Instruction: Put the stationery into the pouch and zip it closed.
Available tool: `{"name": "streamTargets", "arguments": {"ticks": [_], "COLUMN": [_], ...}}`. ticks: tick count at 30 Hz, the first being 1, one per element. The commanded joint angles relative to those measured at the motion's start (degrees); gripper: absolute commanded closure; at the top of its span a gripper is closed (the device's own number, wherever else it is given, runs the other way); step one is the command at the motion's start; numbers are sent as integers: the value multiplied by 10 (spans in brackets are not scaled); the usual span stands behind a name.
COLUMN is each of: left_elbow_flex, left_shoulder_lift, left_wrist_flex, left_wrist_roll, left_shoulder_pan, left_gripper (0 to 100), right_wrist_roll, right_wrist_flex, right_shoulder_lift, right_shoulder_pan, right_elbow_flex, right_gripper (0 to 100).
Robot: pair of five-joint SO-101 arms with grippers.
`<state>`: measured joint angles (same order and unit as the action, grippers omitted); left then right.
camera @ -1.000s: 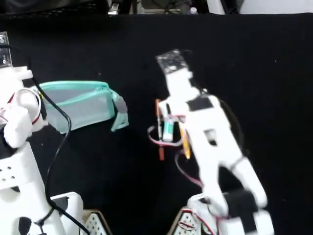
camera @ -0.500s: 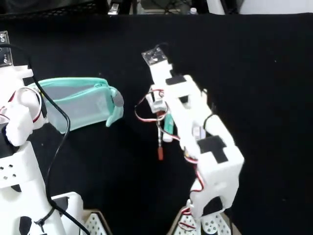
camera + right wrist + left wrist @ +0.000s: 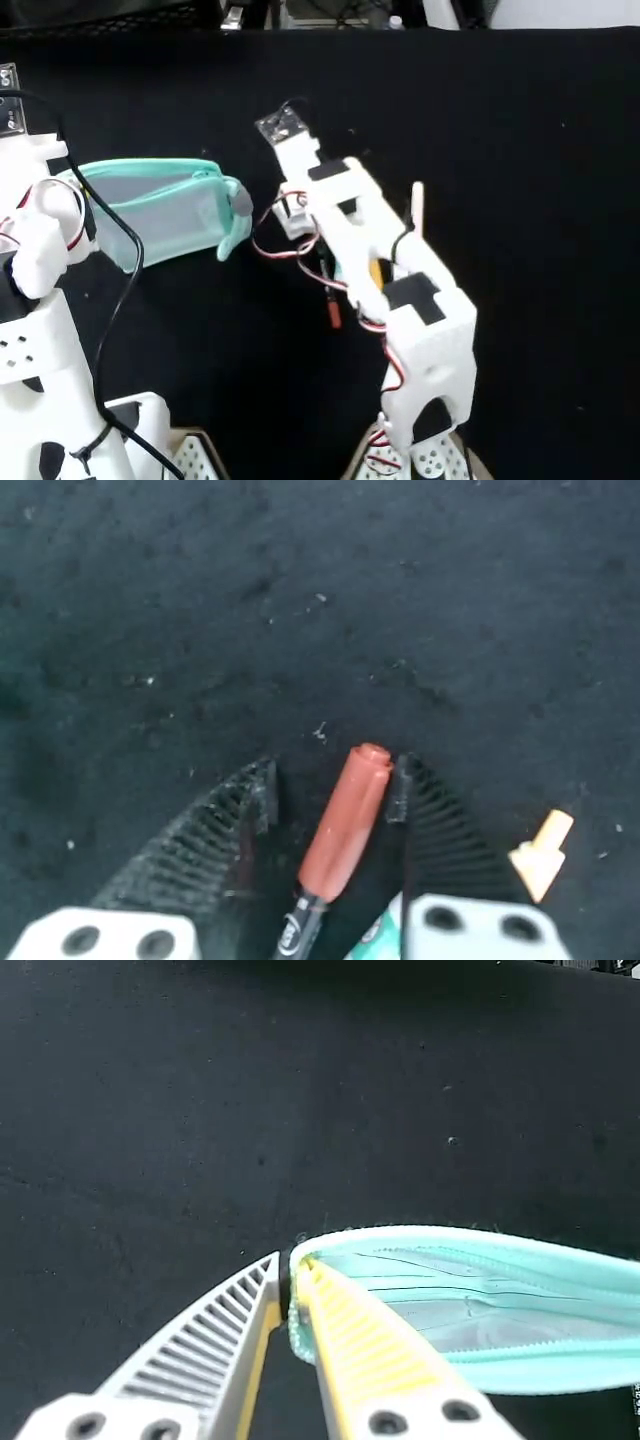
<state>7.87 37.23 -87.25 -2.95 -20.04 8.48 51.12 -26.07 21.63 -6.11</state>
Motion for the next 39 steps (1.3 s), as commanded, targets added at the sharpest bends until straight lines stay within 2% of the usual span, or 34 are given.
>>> {"name": "streamTargets", "arguments": {"ticks": [1,4,14,21,25,32,36,39], "left_elbow_flex": [37,37,37,37,37,37,37,37], "left_shoulder_lift": [-6,-6,-6,-6,-6,-6,-6,-6], "left_wrist_flex": [-4,-4,-4,-4,-4,-4,-4,-4], "left_wrist_roll": [0,0,-3,-3,-2,0,0,0], "left_shoulder_pan": [3,3,3,3,3,4,4,4], "left_gripper": [970,970,970,970,970,970,970,970], "right_wrist_roll": [-1,-5,-5,1,30,79,120,130], "right_wrist_flex": [5,4,10,89,109,76,78,78], "right_shoulder_lift": [0,0,115,251,371,607,662,660], "right_shoulder_pan": [8,7,-22,-20,-23,-22,-18,14], "right_elbow_flex": [25,23,-53,-154,-234,-465,-540,-547], "right_gripper": [887,992,986,986,986,986,986,986]}}
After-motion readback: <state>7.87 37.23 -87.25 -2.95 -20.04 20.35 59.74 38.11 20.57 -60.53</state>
